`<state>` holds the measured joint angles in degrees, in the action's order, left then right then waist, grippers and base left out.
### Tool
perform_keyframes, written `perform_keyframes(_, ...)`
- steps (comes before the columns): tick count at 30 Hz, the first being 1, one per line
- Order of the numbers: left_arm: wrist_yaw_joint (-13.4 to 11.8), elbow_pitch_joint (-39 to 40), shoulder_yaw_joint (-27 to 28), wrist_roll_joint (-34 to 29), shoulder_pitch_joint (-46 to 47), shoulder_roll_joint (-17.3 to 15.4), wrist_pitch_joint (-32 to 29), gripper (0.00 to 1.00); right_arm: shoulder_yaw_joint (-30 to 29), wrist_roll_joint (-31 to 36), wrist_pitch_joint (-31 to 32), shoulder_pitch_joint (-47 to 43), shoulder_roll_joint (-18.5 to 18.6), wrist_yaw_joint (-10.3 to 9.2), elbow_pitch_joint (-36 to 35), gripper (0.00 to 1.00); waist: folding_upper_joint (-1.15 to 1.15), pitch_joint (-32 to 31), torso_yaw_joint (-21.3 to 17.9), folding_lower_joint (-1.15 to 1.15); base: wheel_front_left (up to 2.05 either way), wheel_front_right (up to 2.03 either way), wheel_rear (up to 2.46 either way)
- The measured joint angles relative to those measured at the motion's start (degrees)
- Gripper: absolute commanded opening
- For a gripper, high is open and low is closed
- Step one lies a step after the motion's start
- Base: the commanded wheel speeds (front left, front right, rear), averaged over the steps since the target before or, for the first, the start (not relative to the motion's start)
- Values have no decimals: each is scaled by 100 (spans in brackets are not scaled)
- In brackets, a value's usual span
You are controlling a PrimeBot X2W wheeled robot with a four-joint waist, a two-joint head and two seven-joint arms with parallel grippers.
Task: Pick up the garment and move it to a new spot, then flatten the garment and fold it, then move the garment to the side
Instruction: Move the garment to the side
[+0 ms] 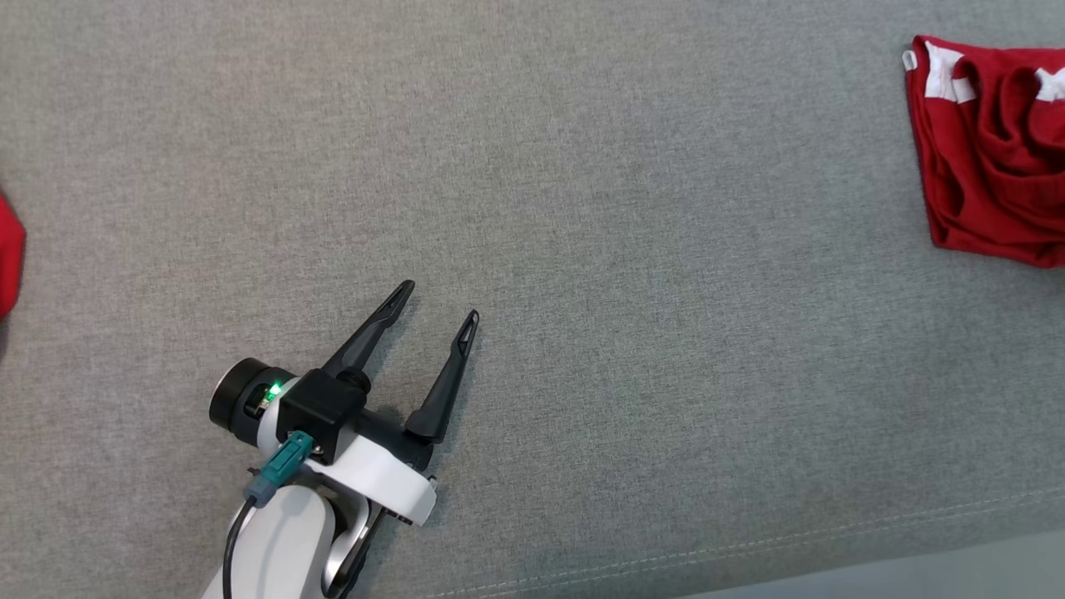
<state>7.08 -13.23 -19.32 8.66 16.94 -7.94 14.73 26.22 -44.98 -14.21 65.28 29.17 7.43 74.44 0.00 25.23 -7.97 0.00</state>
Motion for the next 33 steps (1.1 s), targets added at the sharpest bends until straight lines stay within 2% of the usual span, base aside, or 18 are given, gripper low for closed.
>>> perform_keyframes(6, 0, -54, 91, 0, -11, 147, 0, 100, -554, 675, -2, -264, -144, 1, -737, 100, 0, -310, -18, 0, 0, 0, 0)
perform_keyframes(15, 0, -159, 348, 5, -242, 349, -1, 100, -1365, 1470, -2, -1722, -509, 7, -1944, 100, 0, -943, 100, 0, 0, 0, 0)
perform_keyframes(24, -1, -264, 781, 8, -565, 492, -1, 100, -2030, 2097, -2, -3116, -937, 7, -3205, 100, 0, -1587, 382, 0, 0, 0, 0)
perform_keyframes(33, -38, -391, 1191, 8, -976, 527, -1, 100, -2202, 2481, -2, -4281, -1400, 5, -4191, 100, 0, -2204, 701, 0, 0, 0, 0)
